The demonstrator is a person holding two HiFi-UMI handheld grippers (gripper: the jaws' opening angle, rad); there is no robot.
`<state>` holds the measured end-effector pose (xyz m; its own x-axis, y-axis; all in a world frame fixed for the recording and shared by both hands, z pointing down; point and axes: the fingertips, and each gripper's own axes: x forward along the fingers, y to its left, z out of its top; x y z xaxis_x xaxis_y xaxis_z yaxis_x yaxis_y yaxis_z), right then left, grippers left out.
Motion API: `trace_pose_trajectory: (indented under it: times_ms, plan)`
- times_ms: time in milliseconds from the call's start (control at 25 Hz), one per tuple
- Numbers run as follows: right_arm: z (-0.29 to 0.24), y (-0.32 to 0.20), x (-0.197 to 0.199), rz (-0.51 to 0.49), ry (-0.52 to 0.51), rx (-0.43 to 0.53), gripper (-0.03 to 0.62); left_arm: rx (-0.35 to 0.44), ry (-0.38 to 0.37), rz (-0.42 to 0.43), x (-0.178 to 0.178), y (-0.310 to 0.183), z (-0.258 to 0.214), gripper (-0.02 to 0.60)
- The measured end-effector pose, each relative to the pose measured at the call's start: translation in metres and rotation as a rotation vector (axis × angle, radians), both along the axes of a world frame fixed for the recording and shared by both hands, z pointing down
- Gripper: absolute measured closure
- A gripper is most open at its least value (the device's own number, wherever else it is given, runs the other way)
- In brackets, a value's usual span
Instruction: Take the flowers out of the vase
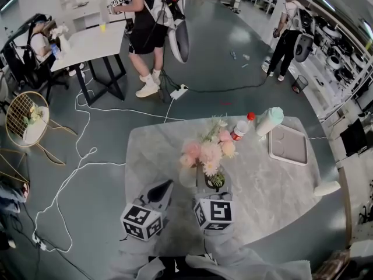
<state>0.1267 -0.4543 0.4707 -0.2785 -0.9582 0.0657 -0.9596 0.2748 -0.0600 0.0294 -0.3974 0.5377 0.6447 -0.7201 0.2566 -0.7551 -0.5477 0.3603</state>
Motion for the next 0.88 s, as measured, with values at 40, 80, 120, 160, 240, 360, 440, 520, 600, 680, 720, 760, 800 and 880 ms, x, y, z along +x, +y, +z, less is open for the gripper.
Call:
trace_pose_trajectory:
  times_ms: [40,80,120,160,240,360,440,520,600,680,720,760,800,880]
  plan:
    - [-0.003,0.0,0.0,0.001,-0.007,0.007,0.496,0.001,0.0,0.001,-0.001,0.0,-0.001,0.579]
    - [-0.006,0.001,0.0,0.002,-0.017,0.016,0.496,0.003,0.0,0.002,-0.001,0.001,-0.002,0.578]
    - [-0.01,0.001,0.002,0.005,-0.028,0.026,0.496,0.005,0.001,0.003,-0.001,0.001,-0.004,0.58]
    - [-0.014,0.002,0.003,0.007,-0.036,0.037,0.496,0.007,0.001,0.004,-0.001,0.002,-0.005,0.58]
    - [-0.021,0.003,0.005,0.006,-0.046,0.057,0.496,0.012,0.002,0.006,0.0,0.003,-0.008,0.578]
    - [-0.028,0.003,0.003,-0.002,-0.06,0.075,0.496,0.018,0.004,0.008,-0.002,0.003,-0.01,0.58]
    - [-0.033,0.005,0.003,-0.006,-0.066,0.087,0.496,0.023,0.004,0.01,-0.002,0.004,-0.012,0.58]
    - [-0.038,0.007,0.003,-0.014,-0.077,0.098,0.496,0.03,0.002,0.011,-0.003,0.006,-0.015,0.58]
    - [-0.046,0.009,0.004,-0.018,-0.091,0.111,0.496,0.039,0.0,0.009,-0.005,0.007,-0.02,0.579]
    - [-0.054,0.012,0.004,-0.021,-0.097,0.129,0.496,0.048,-0.001,0.003,-0.008,0.008,-0.025,0.58]
    - [-0.058,0.013,0.004,-0.023,-0.099,0.138,0.496,0.051,0.0,-0.002,-0.011,0.009,-0.027,0.578]
    - [-0.062,0.014,0.002,-0.025,-0.1,0.148,0.496,0.054,0.003,-0.008,-0.014,0.009,-0.029,0.58]
    - [-0.065,0.015,0.001,-0.026,-0.1,0.157,0.496,0.058,0.005,-0.014,-0.017,0.009,-0.03,0.578]
    - [-0.072,0.016,-0.003,-0.027,-0.103,0.174,0.496,0.067,0.008,-0.02,-0.023,0.008,-0.033,0.58]
